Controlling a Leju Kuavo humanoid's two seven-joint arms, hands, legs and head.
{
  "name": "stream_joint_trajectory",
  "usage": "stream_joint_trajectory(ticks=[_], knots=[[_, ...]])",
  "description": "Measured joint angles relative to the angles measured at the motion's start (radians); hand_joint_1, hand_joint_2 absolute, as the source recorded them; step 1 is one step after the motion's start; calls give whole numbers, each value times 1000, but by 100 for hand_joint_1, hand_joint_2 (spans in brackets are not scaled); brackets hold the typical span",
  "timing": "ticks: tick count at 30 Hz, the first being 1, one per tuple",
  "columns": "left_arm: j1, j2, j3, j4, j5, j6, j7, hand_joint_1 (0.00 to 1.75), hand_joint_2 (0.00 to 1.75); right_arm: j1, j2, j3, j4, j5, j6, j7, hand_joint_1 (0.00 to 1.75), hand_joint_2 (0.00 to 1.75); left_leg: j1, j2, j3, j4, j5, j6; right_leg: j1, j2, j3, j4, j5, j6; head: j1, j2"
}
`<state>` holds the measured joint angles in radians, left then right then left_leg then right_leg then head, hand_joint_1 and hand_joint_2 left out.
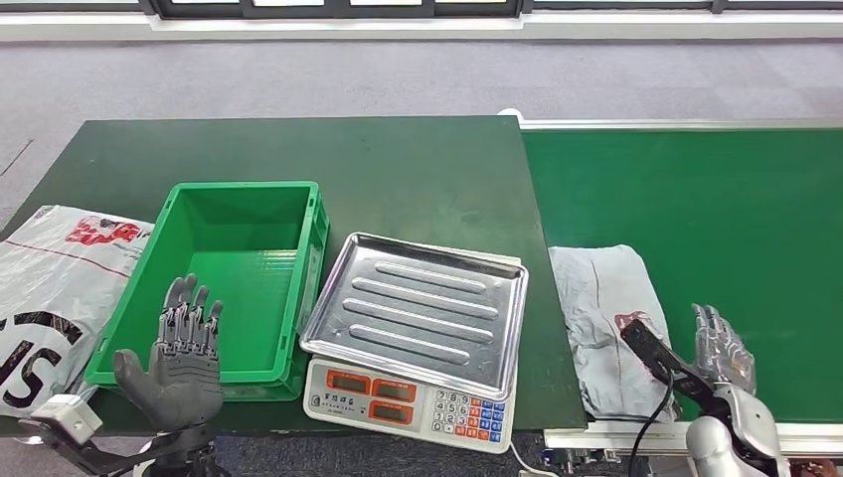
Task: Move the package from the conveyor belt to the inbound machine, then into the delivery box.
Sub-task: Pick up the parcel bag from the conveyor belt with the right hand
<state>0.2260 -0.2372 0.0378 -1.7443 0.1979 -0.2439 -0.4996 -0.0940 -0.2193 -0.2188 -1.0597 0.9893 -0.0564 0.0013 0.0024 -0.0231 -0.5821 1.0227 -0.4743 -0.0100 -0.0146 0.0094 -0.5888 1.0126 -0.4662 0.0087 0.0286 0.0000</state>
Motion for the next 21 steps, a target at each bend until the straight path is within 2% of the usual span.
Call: stream_joint_trajectory(ticks=[6,17,21], knots=[[-4,2,0,8,2,2,9,0,0,-15,38,29,52,-12,-2,-11,0,175,0,-1,0,0,0,0,0,-1,0,0,0,0,0,0],[-13,5,0,12,2,3,18,0,0,-4,74,52,60,-93,18,-85,0,175,0,-1,0,0,0,0,0,0,0,0,0,0,0,0],[-21,7,0,19,6,3,22,0,0,-4,83,68,85,-89,47,-76,175,175,0,-1,0,0,0,0,0,0,0,0,0,0,0,0]])
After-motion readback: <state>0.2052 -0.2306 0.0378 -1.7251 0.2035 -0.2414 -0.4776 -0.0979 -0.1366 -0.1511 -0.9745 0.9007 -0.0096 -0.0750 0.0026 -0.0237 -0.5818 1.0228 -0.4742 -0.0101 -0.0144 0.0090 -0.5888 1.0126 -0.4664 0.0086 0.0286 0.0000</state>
